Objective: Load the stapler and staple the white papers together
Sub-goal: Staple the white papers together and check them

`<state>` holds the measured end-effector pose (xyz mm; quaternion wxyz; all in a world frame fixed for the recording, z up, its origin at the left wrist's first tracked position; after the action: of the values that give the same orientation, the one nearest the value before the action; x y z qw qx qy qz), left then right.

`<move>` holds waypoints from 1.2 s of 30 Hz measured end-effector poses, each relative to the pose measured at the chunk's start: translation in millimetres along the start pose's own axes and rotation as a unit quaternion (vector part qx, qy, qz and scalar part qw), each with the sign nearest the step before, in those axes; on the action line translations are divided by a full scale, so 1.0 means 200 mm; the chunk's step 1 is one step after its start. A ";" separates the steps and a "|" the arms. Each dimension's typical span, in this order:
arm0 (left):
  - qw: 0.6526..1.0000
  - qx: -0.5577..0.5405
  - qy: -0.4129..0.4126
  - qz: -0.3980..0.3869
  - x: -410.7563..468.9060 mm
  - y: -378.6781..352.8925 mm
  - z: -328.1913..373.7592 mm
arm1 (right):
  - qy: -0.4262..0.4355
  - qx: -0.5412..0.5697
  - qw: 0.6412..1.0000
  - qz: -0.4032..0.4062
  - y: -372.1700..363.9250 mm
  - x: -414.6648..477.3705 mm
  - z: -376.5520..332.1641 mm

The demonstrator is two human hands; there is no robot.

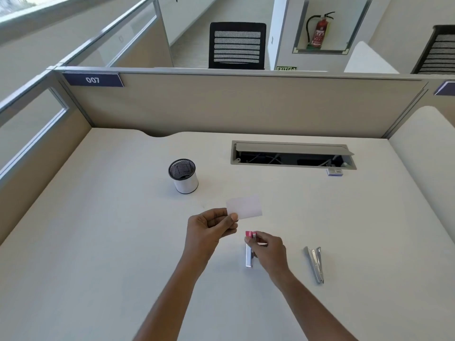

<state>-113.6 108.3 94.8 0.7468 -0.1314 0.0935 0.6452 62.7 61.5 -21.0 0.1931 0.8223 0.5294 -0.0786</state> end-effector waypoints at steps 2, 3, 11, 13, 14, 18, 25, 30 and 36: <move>1.000 -0.006 -0.005 0.002 0.00 0.00 0.02 | -0.022 0.130 0.990 -0.042 0.04 -0.06 -0.08; 1.000 -0.008 -0.008 0.003 0.00 -0.01 0.03 | -0.029 0.175 0.982 -0.063 0.05 -0.10 -0.13; 0.999 -0.027 -0.031 0.001 0.00 -0.05 0.11 | -0.057 0.336 0.930 -0.136 0.15 -0.35 -0.50; 0.999 -0.027 -0.035 -0.003 0.00 -0.06 0.12 | -0.069 0.361 0.920 -0.133 0.15 -0.37 -0.53; 0.999 -0.026 -0.037 -0.006 0.00 -0.07 0.12 | -0.075 0.367 0.918 -0.131 0.14 -0.38 -0.54; 0.999 -0.013 -0.038 -0.017 -0.01 -0.10 0.12 | -0.078 0.390 0.910 -0.114 0.12 -0.38 -0.57; 0.999 0.009 -0.037 -0.029 -0.03 -0.11 0.11 | -0.081 0.412 0.902 -0.099 0.10 -0.35 -0.63; 0.998 0.017 -0.039 -0.041 -0.05 -0.11 0.13 | -0.103 0.408 0.904 -0.082 0.09 -0.35 -0.65; 0.998 0.022 -0.035 -0.048 -0.06 -0.11 0.13 | -0.146 0.431 0.888 -0.058 0.07 -0.36 -0.66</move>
<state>-93.9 103.3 125.3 0.7826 -0.0966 0.0747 0.6105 34.2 48.6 126.1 -0.1105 0.7715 0.4562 -0.4294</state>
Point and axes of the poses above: each hand's wrist, its own x-axis towards the middle knuckle, its own y-axis out of the back of the hand, z = x × y, the point moved 4 cm from there along x, towards the middle knuckle, and after that the axes turned 7 degrees about x, right-handed, at the moved point
